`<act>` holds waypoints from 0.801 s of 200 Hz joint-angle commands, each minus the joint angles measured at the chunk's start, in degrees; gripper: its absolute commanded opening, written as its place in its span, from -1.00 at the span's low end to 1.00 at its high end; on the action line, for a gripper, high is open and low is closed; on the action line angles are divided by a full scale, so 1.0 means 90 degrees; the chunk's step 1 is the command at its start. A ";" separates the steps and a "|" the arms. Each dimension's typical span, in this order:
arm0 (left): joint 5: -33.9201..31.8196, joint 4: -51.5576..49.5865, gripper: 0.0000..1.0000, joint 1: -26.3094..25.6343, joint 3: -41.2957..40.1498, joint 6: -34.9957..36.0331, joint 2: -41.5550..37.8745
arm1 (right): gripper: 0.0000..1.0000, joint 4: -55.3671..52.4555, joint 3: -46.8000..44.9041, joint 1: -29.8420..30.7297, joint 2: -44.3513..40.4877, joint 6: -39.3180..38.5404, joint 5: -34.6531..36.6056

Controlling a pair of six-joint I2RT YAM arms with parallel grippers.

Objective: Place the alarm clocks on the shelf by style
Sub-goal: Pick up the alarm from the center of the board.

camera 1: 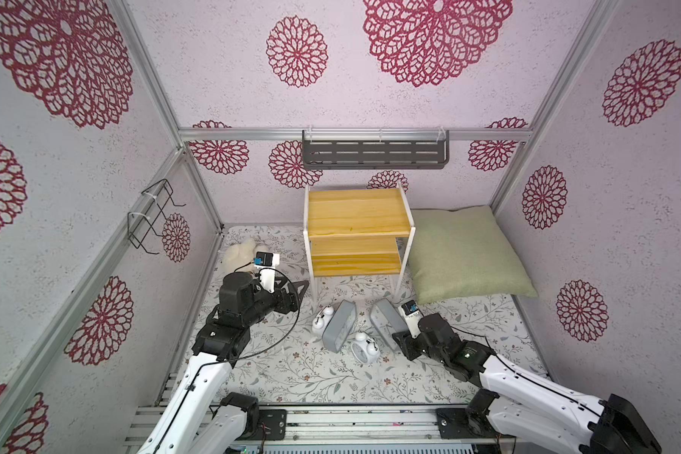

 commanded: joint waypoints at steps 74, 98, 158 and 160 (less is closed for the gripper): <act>0.1874 0.0256 0.65 -0.0143 0.0775 0.0951 0.0608 | -0.68 -0.0297 0.1512 -0.0057 -0.1025 -0.1013 -0.0369; 0.2783 -0.0035 0.67 -0.0155 0.1229 0.1762 0.1032 | -0.69 -0.0476 0.2122 -0.0315 -0.0801 -0.1450 -0.0988; 0.3644 -0.1804 0.79 -0.0441 0.2514 0.4438 0.2283 | -0.69 -0.0916 0.3434 -0.1107 0.0009 -0.2406 -0.3202; 0.3637 -0.1858 0.79 -0.0461 0.2543 0.4559 0.2303 | -0.70 -0.0941 0.3468 -0.1107 0.0056 -0.2445 -0.3242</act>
